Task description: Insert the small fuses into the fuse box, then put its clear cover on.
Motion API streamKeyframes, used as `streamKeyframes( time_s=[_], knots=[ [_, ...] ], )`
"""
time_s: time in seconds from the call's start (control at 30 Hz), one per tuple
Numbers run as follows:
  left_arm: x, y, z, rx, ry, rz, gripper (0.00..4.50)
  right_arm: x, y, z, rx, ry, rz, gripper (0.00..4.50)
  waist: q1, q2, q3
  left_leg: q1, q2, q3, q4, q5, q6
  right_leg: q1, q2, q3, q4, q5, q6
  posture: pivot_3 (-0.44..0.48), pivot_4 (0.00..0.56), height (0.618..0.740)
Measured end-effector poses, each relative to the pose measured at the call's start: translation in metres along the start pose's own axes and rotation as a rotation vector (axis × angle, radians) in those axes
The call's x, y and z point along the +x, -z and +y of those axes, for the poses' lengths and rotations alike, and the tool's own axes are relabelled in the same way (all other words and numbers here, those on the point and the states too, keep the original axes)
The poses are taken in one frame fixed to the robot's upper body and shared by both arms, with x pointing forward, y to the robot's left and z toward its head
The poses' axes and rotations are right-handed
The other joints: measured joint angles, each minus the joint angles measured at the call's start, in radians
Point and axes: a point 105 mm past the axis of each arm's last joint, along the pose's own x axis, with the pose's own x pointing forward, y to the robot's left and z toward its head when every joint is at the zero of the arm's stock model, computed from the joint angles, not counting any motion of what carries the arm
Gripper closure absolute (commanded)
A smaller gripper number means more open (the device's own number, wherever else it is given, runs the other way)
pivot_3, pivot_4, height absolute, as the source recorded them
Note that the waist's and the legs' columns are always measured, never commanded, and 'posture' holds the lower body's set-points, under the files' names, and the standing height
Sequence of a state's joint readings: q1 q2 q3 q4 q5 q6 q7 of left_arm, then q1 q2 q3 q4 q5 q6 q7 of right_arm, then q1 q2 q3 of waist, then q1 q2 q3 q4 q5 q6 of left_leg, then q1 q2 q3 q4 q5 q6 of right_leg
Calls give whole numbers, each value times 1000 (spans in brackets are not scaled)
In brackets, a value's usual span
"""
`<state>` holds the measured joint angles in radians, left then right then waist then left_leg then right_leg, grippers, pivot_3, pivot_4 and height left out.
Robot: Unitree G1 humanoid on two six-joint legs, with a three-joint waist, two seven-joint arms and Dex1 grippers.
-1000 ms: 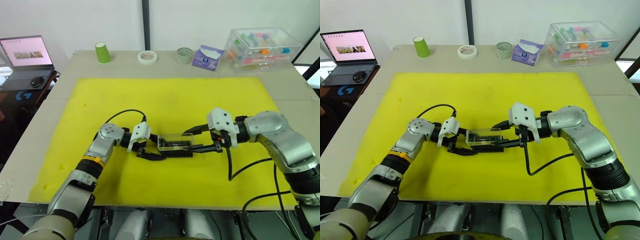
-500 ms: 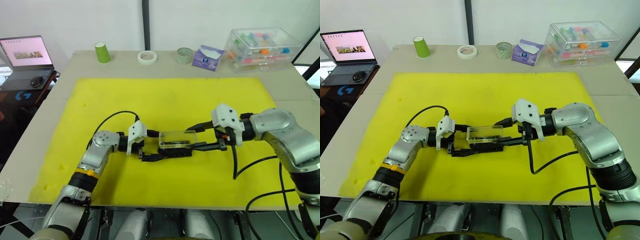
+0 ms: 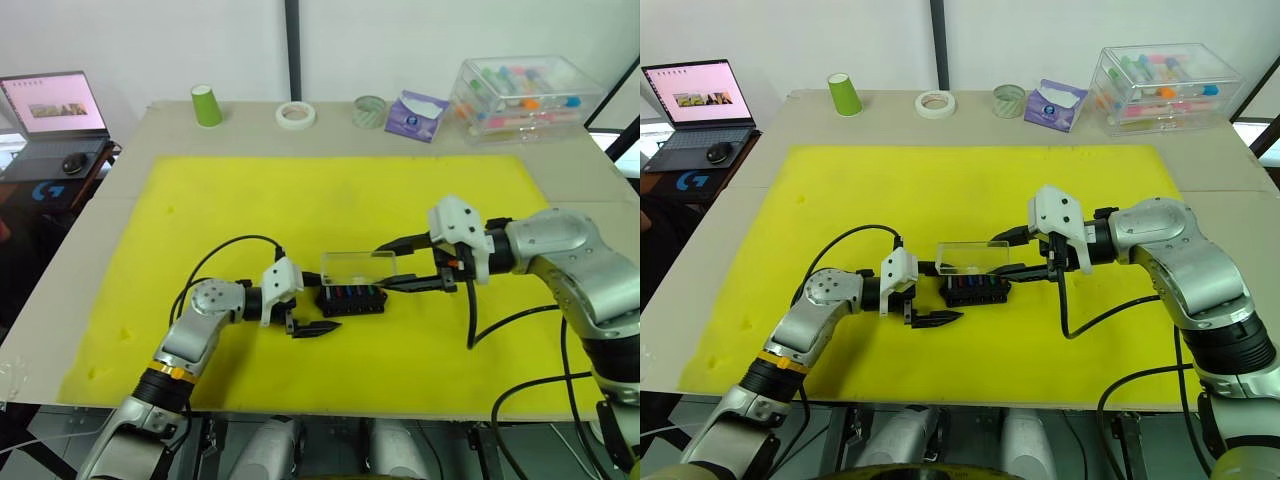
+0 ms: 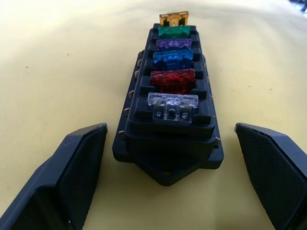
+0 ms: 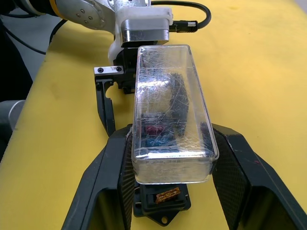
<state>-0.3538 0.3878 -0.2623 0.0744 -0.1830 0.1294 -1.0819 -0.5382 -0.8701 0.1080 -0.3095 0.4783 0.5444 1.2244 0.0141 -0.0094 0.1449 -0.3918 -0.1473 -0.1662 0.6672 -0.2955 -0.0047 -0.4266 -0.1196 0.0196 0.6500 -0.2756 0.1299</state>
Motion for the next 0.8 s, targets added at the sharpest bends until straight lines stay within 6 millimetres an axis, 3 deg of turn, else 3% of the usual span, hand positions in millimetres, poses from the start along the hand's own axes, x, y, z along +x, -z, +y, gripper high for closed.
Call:
streamKeyframes(
  time_s=[0.13, 0.5, 0.8],
  knots=[
    [0, 1, 3, 2, -14, 1, 1732, 0, 0, 0, 2, 0, 1, 2631, 0, 0, 0, 0, 0, 0, 0, 0, 0, 0, 0, 0, 0, 0, 0, 0, 150, 740],
    [3, -1, 15, 70, 147, 9, 1748, 1, 8, -3, 7, 7, 18, 2631, 0, 0, 0, 0, 0, 0, 0, 0, 0, 0, 0, -1, 0, 0, 0, 0, 150, 740],
    [3, 1, 16, 104, 179, 3, 1748, 16, 23, 1, 23, -21, 33, 2631, -1, 0, 0, 0, 0, 0, 0, 0, 0, 0, 0, 0, 0, 0, 0, 0, 150, 740]
  ],
)
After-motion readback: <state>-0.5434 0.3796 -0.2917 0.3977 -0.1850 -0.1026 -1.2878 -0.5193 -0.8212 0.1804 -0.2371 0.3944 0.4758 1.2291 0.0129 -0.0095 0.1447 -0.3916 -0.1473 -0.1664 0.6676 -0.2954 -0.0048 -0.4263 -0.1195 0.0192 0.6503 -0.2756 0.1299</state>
